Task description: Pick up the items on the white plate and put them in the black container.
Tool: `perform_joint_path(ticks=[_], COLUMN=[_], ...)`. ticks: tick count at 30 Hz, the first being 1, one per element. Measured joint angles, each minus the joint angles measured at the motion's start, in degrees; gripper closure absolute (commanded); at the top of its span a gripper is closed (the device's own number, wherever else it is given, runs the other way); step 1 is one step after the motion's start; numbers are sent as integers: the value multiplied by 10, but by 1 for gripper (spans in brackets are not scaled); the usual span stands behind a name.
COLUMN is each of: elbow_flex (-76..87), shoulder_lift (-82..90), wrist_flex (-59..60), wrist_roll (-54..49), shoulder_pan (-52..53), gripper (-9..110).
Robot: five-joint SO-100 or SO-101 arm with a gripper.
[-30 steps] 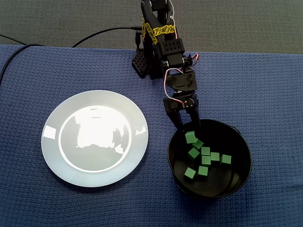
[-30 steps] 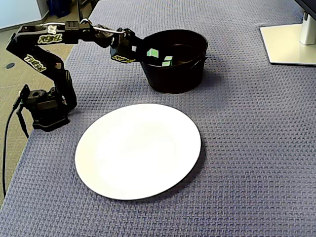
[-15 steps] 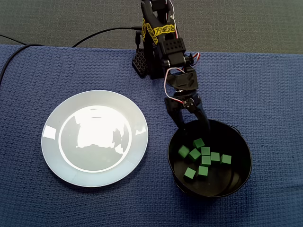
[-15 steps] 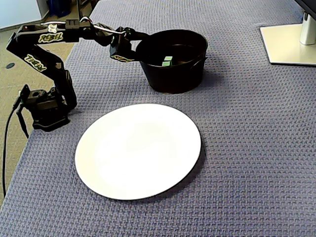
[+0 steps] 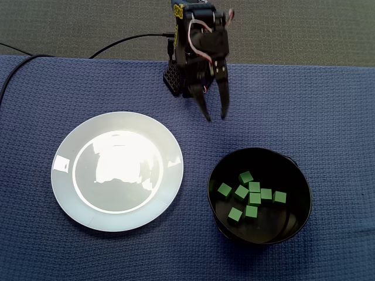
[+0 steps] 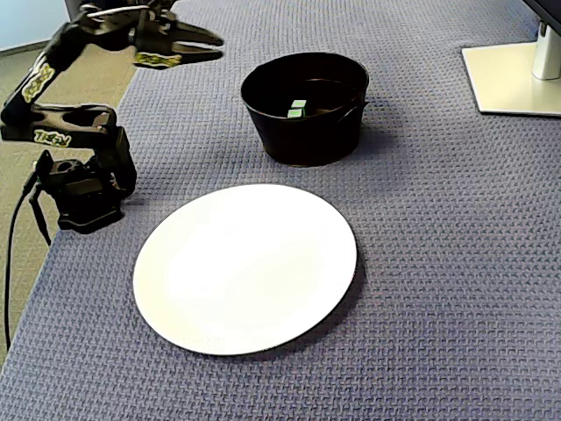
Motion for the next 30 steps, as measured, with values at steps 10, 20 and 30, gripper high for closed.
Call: perform_joint_path(ticks=[10, 20, 30], elbow_flex=[111, 284, 349], shoulder_lift=[142, 146, 149], wrist_flex=[403, 345, 308], wrist_roll=[-204, -156, -136], shoulder_pan=[50, 58, 31], gripper=[101, 101, 99])
